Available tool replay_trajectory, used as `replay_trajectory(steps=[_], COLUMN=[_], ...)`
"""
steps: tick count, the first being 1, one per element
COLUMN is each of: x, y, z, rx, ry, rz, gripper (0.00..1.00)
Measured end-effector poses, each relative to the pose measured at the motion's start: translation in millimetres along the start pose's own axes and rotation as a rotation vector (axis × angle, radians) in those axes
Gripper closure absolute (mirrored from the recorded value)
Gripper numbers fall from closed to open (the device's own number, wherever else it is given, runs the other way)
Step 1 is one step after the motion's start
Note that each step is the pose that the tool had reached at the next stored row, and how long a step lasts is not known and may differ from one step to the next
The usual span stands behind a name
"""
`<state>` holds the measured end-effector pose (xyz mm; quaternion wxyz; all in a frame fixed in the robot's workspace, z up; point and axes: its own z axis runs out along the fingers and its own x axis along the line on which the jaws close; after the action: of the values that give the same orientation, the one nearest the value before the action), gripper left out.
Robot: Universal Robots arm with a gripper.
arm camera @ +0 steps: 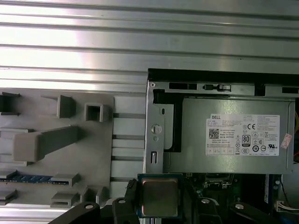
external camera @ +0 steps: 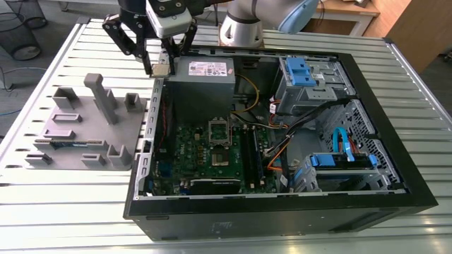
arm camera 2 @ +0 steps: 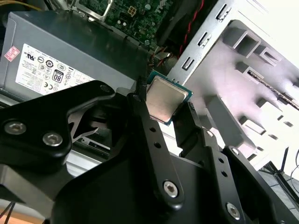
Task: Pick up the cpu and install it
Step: 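Pick up the cpu and move it towards the insertion slot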
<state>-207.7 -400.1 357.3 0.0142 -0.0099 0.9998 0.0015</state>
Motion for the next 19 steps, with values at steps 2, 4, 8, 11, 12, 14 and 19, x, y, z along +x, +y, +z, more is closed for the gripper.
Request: replay_trajectory(steps=[2, 4, 8, 11, 12, 14, 19], x=[-3.8, -7.8, -15.9, -22.4, -24.5, -28.6, -39.2], y=[-0.1, -0.1, -0.3, -0.4, -0.5, -0.6, -0.8], z=[0.1, 0.3, 0.5, 0.7, 0.7, 0.9, 1.2], rx=[-0.0001, -0.0001, -0.0001, 0.0001, 0.0, 0.0, -0.0001], ry=[0.0, 0.0, 0.0, 0.0001, 0.0001, 0.0, 0.0], rz=[0.0, 0.0, 0.0, 0.0, 0.0, 0.0, 0.0], gripper=[0.53, 0.53, 0.53, 0.53, 0.53, 0.53, 0.53])
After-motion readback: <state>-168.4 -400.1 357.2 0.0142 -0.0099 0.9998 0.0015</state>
